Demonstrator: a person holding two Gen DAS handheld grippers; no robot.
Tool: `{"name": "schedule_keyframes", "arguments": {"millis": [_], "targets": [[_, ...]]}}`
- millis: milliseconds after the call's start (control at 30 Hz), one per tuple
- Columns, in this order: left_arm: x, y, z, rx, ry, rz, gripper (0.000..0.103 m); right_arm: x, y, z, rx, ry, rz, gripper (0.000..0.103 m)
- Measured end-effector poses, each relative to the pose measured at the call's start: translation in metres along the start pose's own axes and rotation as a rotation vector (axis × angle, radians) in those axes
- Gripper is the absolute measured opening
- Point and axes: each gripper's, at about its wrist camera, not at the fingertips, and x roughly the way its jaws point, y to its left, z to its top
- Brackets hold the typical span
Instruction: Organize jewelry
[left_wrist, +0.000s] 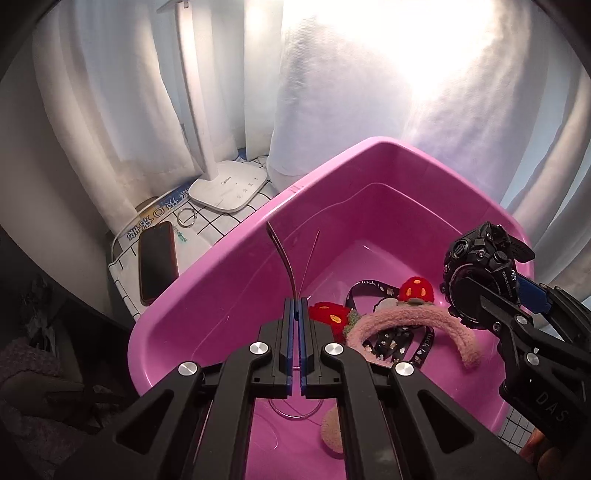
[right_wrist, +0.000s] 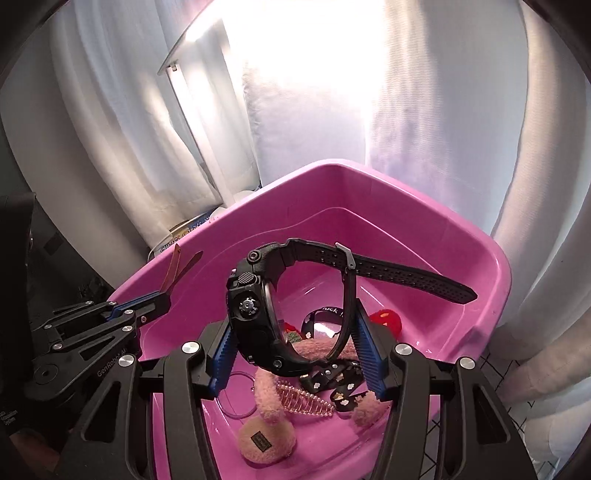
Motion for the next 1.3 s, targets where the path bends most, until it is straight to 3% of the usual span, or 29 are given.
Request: {"name": "schedule_keyframes", "arguments": {"millis": [300,333,400,433,467,600,1300], "targets": [[0.012,0.007,0.001,-0.022,0.056,-0.036,0.007,0.022,0.008,0.006,0.008,0.098,-0.049,0.057],[0.012,0.008,0.002,-0.028,0.06,-0.041,0.012,0.023,0.008,0.007,0.006,0.101,-0.053,0.058],[0.009,0.011,0.003,-0.038,0.056,-0.042,0.055,0.018,0.01,0.008,0.004,0.082,-0.053,0.062],[0.006,0.012,0.003,-0.041,0.044,-0.025,0.065,0.016,0.012,0.01,0.002,0.069,-0.057,0.063],[0.002,0.014,0.002,-0.043,0.024,0.0,0.074,0.012,0.012,0.011,0.002,0.056,-0.061,0.064],[-0.009,0.021,0.003,-0.057,0.011,0.007,0.093,0.002,0.01,0.013,0.013,0.04,-0.069,0.064],[-0.031,0.025,-0.007,-0.091,0.047,0.075,0.096,-0.026,0.016,-0.008,0.067,0.038,-0.109,0.064]]}}
